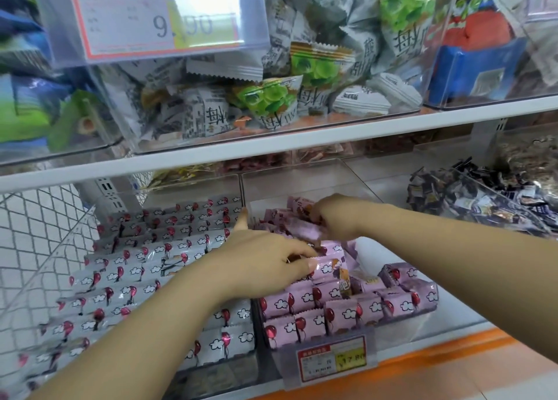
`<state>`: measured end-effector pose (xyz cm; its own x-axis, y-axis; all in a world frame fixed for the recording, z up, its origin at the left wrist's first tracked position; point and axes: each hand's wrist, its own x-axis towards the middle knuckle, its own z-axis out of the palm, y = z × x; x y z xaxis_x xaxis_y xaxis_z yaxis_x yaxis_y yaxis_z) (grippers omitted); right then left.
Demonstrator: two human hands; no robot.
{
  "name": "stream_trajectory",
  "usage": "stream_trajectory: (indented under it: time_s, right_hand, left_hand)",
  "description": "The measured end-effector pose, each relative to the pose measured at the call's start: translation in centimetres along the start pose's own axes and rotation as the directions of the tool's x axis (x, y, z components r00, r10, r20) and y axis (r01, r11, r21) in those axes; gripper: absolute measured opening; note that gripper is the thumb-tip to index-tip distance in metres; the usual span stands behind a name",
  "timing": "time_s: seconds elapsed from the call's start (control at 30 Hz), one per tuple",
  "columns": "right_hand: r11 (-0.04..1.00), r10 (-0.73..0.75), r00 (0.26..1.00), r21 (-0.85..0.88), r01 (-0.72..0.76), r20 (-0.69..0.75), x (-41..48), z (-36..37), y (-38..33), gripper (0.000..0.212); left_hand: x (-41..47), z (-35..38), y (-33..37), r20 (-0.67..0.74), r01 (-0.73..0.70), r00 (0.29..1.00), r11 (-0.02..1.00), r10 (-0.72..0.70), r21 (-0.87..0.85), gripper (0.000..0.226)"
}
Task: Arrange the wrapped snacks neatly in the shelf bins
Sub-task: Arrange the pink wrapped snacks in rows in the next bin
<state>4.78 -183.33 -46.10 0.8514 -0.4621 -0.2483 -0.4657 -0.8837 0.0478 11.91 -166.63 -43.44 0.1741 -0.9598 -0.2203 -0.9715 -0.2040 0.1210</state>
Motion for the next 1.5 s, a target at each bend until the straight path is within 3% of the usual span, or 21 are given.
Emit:
stream_trajectory:
  time_s: [0.13,0.37,0.6,0.87,1.0,1.17,1.33,1.5]
  right_hand:
    - [0.983,-0.062,0.983,0.181,0.03,0.172,0.1,0.0,-0.2,0.012]
    - [0.896,-0.12,0.914,0.438,-0.069,0.388,-2.7,-1.0,0.0,0.029]
    - [0.84,-0.13,0.923,0.534,-0.091,0.361,-5.6,-1.3,0.3,0.024]
    - [0.827,-0.055,0.918,0.533,-0.178,0.392,-5.8,-0.8,-0.1,0.023]
    - [0.786,-0.015,0.882,0.551,-0.28,0.471,-4.6,-0.4,0.2,0.034]
    - [0.747,-0.025,0.853,0.577,-0.331,0.522,-3.9,-0.4,0.2,0.024]
    - [0.794,0.001,0.838,0.509,-0.332,0.545,-4.0,-0.1,0.3,0.03]
    - [0.857,-0.024,0.879,0.462,-0.226,0.476,-5.1,-0.6,0.3,0.022]
  left_hand:
    - [0.0,0.0,0.0,-0.009,-0.012,1.0,1.0,0.012,0.006,0.036]
    - [0.2,0.3,-0.3,-0.017,-0.033,0.999,0.999,0.033,-0.007,0.034]
    - [0.4,-0.4,0.9,0.028,-0.066,0.997,0.994,0.069,-0.089,0.034]
    - [1.8,-1.6,2.6,0.196,0.003,0.979,0.965,0.05,-0.263,0.023]
    - [1.5,-2.0,2.9,0.265,-0.045,0.956,0.959,0.122,-0.279,0.037]
    - [1.3,-2.5,3.0,0.293,-0.048,0.944,0.945,0.149,-0.325,0.037]
    - [1.1,-2.5,2.6,0.295,-0.033,0.947,0.951,0.128,-0.309,0.044]
    - [0.8,-1.5,2.3,0.292,-0.071,0.944,0.958,0.155,-0.279,0.044]
